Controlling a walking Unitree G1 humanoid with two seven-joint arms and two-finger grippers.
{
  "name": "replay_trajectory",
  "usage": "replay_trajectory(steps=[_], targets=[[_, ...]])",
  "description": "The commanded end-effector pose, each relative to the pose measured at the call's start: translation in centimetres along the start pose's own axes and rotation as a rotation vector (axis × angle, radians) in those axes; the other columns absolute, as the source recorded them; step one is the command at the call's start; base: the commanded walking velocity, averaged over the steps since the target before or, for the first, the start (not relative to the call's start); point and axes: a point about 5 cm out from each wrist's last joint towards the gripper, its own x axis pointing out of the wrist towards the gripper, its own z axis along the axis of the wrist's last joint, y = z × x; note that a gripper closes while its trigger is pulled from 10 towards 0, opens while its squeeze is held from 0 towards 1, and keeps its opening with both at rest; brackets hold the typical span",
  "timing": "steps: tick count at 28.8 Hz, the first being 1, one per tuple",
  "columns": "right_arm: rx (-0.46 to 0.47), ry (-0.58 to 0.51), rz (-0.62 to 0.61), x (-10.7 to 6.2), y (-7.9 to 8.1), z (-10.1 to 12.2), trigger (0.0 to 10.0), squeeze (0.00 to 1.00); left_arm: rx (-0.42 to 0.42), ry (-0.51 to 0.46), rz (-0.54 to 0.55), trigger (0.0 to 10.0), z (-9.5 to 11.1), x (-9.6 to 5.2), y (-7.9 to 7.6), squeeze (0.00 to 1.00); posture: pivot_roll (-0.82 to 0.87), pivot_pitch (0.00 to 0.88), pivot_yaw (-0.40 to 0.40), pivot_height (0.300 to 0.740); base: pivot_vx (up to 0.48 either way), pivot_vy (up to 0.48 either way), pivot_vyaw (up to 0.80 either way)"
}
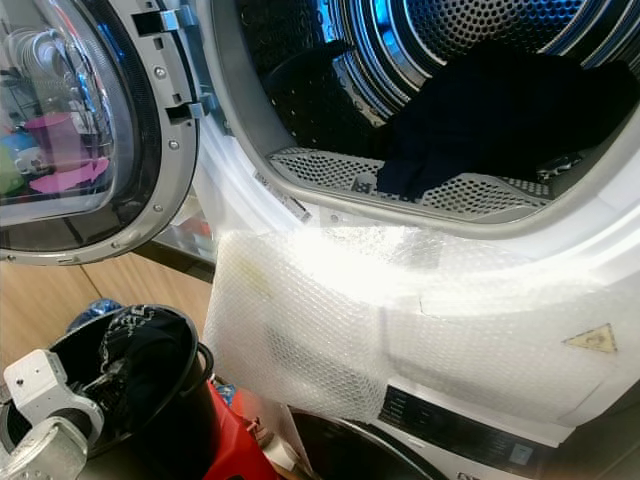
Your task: Clothes washing
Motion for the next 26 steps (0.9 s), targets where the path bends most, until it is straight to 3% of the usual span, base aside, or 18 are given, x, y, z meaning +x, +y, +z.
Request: replay_trajectory(steps=[1, 11, 12, 13, 18, 26], targets=[[0.002, -0.009, 0.012, 0.1, 0.6, 0.2, 10.0, 0.00, -0.001, 0.025, -0.005, 10.0, -0.2, 0.4, -0.2, 1.00, 0.08, 0.000, 0.122, 0.740, 0.000, 0.000, 0.00], [0.013, -0.012, 0.007, 0.1, 0.6, 0.4, 10.0, 0.00, 0.004, 0.070, 0.033, 10.0, -0.6, 0.7, -0.2, 1.00, 0.07, 0.000, 0.123, 0.740, 0.000, 0.000, 0.00], [0.015, -0.011, 0.006, 0.1, 0.6, 0.4, 10.0, 0.00, -0.001, 0.072, 0.036, 10.0, -0.6, 0.7, -0.2, 0.74, 0.07, 0.000, 0.122, 0.740, 0.000, 0.000, 0.00], [0.012, -0.010, 0.008, 0.1, 0.7, 0.4, 10.0, 0.00, -0.003, 0.073, 0.041, 10.0, -0.7, 0.6, -0.1, 0.00, 0.07, 0.000, 0.122, 0.740, 0.000, 0.000, 0.00], [0.026, -0.019, -0.001, 0.1, 0.5, 0.7, 10.0, 0.00, 0.004, 0.091, 0.113, 10.0, -1.4, 0.1, 0.6, 0.00, 0.07, 0.000, 0.122, 0.740, 0.000, 0.000, 0.00], [0.005, -0.025, 0.000, 0.1, 0.5, 1.1, 10.0, 0.00, -0.020, 0.109, 0.123, 10.0, -1.8, 0.4, 0.3, 0.00, 0.07, 0.000, 0.115, 0.740, 0.000, 0.000, 0.00]])
